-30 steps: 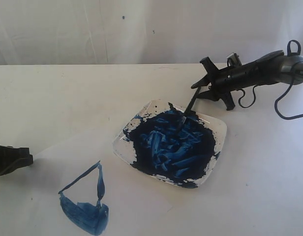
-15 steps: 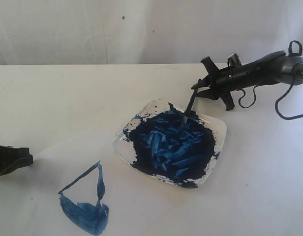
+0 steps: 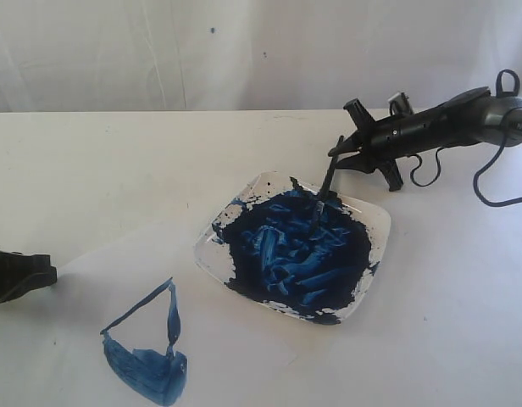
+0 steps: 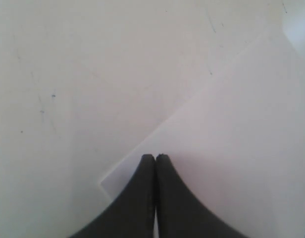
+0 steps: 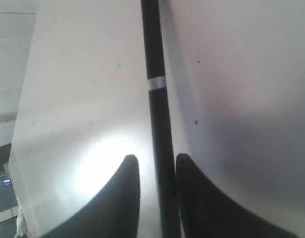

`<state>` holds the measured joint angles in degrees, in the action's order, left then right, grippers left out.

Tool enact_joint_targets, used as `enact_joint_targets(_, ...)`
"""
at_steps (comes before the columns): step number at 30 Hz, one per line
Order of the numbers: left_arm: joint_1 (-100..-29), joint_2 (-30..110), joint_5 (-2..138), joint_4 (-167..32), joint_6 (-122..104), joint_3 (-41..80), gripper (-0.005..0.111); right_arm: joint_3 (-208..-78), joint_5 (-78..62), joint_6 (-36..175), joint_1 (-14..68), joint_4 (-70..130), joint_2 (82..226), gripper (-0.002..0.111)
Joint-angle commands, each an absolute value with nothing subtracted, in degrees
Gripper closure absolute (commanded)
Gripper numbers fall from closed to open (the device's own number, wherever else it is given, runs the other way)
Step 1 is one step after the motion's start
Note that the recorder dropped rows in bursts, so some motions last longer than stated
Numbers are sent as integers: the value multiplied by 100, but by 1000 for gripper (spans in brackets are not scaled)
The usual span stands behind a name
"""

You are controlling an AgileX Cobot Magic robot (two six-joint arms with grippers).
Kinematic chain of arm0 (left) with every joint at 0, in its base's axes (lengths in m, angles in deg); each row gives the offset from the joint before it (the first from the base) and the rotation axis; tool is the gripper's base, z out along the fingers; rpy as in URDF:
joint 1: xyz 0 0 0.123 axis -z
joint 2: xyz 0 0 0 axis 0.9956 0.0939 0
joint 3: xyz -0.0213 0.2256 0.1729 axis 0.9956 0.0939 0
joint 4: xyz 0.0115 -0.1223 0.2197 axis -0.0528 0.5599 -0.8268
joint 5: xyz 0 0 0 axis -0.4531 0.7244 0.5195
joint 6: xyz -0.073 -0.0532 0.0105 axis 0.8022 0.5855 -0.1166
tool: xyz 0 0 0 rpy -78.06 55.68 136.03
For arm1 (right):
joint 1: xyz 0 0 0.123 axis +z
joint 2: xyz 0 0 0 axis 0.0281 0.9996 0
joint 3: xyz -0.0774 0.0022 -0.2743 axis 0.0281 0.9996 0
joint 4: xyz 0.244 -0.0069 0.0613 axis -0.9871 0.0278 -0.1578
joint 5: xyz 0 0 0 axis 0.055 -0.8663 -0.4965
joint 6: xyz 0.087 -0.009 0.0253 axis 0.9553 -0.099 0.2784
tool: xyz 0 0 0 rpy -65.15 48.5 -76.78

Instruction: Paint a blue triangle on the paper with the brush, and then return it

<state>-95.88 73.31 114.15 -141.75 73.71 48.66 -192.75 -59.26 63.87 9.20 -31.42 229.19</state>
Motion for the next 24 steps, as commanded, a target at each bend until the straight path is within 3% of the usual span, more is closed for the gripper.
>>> enact_joint_targets(1,-9588,7388,10683,-14227,7336,4895,107,-19173,-6178,6391,923,-2526,23178,88)
enact_joint_targets(24,-9588,7388,10683,-14227,7336,4895,107,-19209,-6553,6203,923,-2379,23178,96)
